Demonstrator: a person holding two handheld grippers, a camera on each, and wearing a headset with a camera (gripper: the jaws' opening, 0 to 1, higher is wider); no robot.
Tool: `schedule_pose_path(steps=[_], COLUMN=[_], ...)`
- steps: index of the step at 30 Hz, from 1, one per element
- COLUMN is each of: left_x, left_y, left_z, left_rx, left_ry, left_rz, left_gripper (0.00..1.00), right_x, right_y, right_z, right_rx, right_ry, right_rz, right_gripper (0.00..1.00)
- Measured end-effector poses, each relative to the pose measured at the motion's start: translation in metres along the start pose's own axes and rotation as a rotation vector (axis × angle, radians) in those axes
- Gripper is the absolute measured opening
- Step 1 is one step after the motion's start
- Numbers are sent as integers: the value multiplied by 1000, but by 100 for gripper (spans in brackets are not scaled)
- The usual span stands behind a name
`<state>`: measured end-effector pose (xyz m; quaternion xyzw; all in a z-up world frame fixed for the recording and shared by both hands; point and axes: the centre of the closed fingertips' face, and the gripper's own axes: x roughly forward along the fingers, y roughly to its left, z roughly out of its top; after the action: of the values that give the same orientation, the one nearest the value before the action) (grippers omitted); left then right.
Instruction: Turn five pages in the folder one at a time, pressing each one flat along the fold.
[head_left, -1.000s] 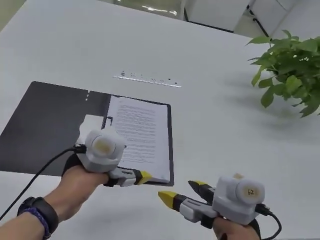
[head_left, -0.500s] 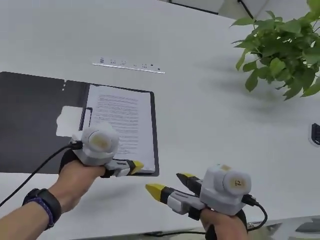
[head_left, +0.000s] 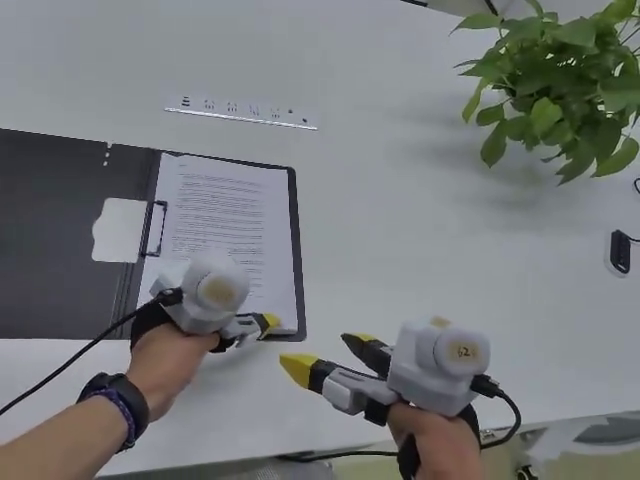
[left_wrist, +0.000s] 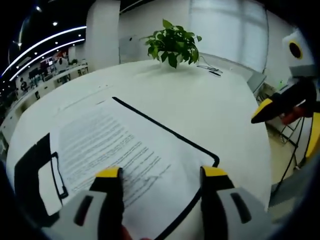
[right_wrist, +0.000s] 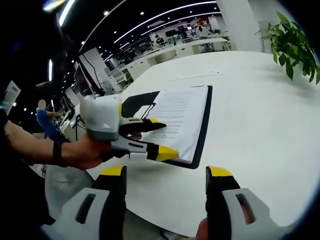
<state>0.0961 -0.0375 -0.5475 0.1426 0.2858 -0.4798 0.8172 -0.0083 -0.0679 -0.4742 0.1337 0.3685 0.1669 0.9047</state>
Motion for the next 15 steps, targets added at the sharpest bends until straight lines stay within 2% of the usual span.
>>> schedule_pose_path(steps=[1,7,9,15], left_x=[0,0,0,-1], left_y=[0,1,2,9], left_z=[-1,0,0,0], left_rx=[23,45,39,35], left_ry=[0,-14,-17,-27], left_rz=[8,0,-2,2], left_gripper=[61,55,54,44], right_x=[1,4,4,5], right_y=[0,2,2,1], right_z=[0,0,0,1], right_rx=[-1,0,-1,0], right_ry=[1,1,3,2], right_rz=[1,6,7,9], right_gripper=[63,63,63,62])
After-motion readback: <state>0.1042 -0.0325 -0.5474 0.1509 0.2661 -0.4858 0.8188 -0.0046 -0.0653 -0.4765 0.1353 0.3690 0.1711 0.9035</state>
